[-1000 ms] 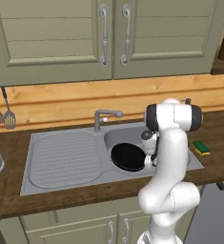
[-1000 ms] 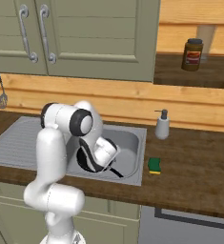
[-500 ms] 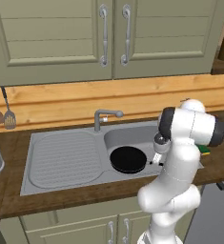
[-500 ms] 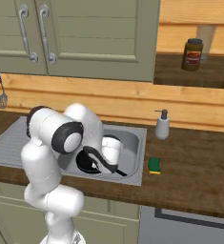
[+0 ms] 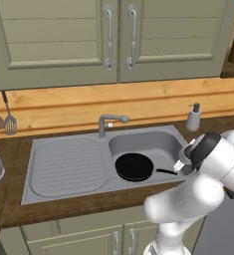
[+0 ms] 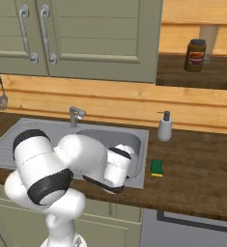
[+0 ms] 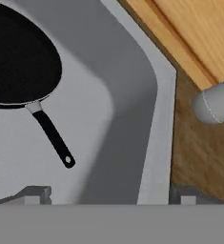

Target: Pick the pan and sponge and place them into the sink. Then turn on the water.

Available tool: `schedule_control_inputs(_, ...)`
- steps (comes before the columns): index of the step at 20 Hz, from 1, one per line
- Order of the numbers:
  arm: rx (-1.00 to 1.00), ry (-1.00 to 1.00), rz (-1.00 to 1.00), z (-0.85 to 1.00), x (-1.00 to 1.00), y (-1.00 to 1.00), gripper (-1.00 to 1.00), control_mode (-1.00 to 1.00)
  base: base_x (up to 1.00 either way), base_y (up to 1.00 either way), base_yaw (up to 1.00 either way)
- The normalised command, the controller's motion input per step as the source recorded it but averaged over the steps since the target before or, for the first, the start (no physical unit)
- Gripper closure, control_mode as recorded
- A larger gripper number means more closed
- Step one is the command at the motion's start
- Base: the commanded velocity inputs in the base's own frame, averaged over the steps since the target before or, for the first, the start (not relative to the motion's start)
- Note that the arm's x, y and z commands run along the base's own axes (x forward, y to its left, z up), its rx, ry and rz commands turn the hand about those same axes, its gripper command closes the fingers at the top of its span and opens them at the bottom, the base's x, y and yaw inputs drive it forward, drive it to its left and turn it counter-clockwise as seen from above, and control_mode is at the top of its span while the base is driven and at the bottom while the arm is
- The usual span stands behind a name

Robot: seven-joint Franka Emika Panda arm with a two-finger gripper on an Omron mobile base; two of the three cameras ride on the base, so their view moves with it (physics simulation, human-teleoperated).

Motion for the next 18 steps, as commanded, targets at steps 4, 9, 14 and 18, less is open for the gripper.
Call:
schedule_control_inputs(4, 0.19, 0.09, -0.14, 1.0, -0.13, -0.53, -1.0, -1.0, 0.0, 0.0, 0.0)
schedule_control_inputs(9, 0.12, 0.03, -0.16, 1.0, -0.06, -0.34, -1.0, -1.0, 0.0, 0.0, 0.0)
schedule_control_inputs(14, 0.12, -0.25, -0.03, 1.0, -0.24, -0.16, -1.0, -1.0, 0.0, 0.0, 0.0)
schedule_control_inputs(18, 0.28, -0.02, -0.01, 1.0, -0.2, -0.26, -1.0, -1.0, 0.0, 0.0, 0.0)
